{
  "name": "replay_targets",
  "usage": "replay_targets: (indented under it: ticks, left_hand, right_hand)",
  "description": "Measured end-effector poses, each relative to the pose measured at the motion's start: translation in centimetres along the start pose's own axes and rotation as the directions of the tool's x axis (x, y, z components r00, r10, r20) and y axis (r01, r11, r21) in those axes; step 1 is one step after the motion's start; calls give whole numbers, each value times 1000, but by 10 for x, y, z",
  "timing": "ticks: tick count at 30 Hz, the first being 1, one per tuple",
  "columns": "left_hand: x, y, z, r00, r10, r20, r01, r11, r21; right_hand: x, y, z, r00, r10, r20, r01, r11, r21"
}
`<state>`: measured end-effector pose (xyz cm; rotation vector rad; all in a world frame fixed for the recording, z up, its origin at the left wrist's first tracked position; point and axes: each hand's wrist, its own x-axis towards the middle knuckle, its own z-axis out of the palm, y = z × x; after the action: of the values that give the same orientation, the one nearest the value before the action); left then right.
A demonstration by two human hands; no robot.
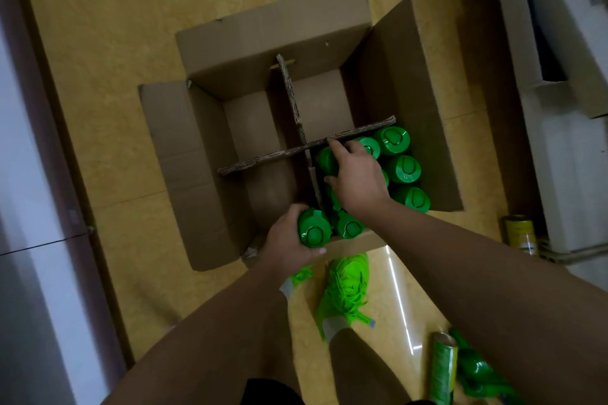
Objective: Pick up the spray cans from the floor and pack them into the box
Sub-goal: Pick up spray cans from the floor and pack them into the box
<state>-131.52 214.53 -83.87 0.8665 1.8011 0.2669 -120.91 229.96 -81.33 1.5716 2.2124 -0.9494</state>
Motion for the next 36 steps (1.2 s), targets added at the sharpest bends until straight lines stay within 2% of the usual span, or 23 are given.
replay_targets:
  ticks: [6,11,16,23,26,28,32,36]
  left_hand:
    - [16,-16,4,999,-30,22,29,999,32]
    - [19,-16,9,981,-182,67,183,983,-13]
    - [17,-10,9,983,-156,92,156,988,6]
    - [16,1,-1,969,-218,114,216,976,27]
    - [14,11,-10,953,-247,177,240,969,63]
    - [12,20,-15,942,-257,216,240,965,104]
    - [3,49,-33,950,-258,174,226,957,181]
    - [-4,100,-54,988,-63,138,19,954,301]
  right_hand:
    - [10,1,20,1000,-8,14,9,1000,-21]
    - [7,3,22,1000,-1,-22,2,1000,16]
    - [6,-2,19,999,28,-29,-27,998,53]
    - [-6,-3,6,996,44,-78,-37,995,87]
    - [-14,0,-2,992,84,-92,-73,990,117]
    - [-21,3,-9,989,117,-92,-104,986,132]
    - [-47,9,-30,977,201,-69,-190,972,139]
    - [-84,16,-60,956,290,-40,-282,950,135]
